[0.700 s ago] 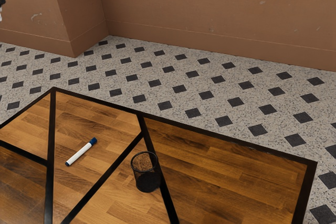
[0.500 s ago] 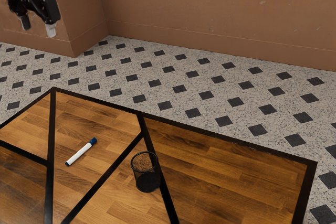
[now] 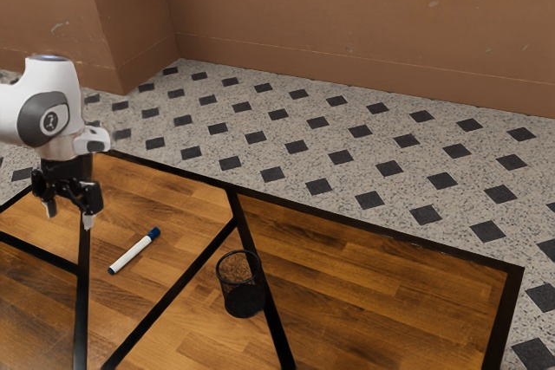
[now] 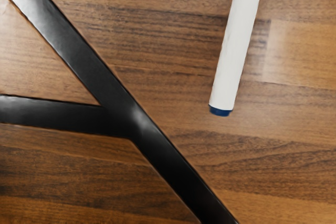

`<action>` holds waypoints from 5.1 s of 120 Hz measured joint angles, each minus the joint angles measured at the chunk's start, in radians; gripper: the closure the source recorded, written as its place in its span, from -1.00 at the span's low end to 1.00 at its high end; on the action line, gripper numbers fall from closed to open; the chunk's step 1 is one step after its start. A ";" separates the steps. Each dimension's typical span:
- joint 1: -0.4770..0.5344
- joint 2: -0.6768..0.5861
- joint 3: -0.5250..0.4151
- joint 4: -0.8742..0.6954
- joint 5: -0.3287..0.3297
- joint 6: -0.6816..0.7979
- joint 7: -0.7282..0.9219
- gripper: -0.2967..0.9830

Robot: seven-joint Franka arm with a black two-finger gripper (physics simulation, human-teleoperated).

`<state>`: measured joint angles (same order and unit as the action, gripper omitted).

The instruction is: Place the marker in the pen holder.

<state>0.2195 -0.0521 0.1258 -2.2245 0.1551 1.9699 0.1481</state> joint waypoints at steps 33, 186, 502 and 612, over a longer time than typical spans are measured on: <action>0.173 0.102 -0.092 -0.045 0.014 0.352 0.058 -0.54; -0.006 0.344 -0.094 0.031 -0.133 0.555 0.232 -0.54; -0.005 0.477 -0.091 0.285 -0.168 0.158 0.306 0.64; -0.365 0.120 -0.160 0.117 -0.284 0.445 0.205 0.69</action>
<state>-0.1459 0.0674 -0.0339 -2.1075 -0.1293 2.4149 0.3534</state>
